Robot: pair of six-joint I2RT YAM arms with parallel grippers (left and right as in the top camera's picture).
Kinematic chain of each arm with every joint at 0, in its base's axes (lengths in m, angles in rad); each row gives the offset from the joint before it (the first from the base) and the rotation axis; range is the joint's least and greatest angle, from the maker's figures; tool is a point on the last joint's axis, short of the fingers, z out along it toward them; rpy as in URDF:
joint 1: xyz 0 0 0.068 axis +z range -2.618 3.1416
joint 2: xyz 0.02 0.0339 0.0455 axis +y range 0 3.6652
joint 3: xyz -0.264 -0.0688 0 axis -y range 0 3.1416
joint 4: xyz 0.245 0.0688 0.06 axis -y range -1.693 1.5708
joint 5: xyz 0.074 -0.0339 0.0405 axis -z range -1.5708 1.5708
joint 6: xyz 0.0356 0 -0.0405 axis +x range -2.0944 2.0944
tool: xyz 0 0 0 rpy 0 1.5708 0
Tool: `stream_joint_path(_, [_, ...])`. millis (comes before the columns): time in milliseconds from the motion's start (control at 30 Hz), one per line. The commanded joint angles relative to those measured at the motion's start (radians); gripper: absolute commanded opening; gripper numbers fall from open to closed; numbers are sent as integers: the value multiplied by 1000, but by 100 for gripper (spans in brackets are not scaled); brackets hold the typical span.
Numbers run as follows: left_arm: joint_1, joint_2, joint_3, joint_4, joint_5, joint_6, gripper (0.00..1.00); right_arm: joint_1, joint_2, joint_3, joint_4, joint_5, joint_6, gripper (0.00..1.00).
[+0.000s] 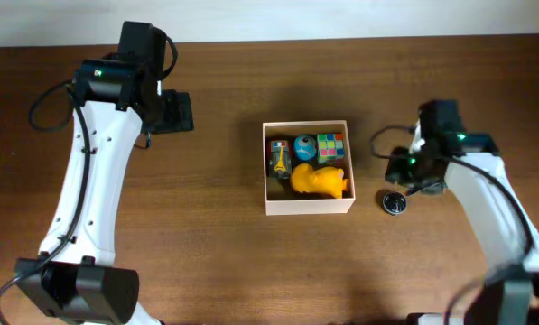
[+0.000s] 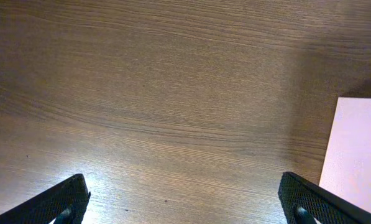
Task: Pack container
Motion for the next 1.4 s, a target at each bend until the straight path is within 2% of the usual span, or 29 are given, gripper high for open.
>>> stream_joint_path(0, [2, -23, 16, 0, -7, 16, 99, 40, -84, 35, -8, 19, 7, 65])
stream_joint_path(100, [2, -23, 17, 0, -7, 16, 99, 23, -61, 15, -12, 55, 12, 73])
stream_joint_path(233, [2, -23, 17, 0, -7, 16, 99, -3, 8, -45, 12, 56, 28, 78])
stream_joint_path(567, [2, -23, 16, 0, -7, 16, 99, -16, 227, -105, 112, 48, 38, 79])
stream_joint_path(933, [2, -23, 16, 0, -7, 16, 99, -16, 312, -106, 126, 65, 64, 78])
stream_joint_path(1133, [2, -23, 16, 0, -7, 16, 99, -16, 314, -138, 163, 64, 69, 66])
stream_joint_path(1233, [2, -23, 16, 0, -7, 16, 99, -16, 314, -146, 167, 65, 71, 56])
stream_joint_path(1367, [2, -23, 17, 0, -7, 16, 99, -16, 307, -144, 174, 63, 71, 54])
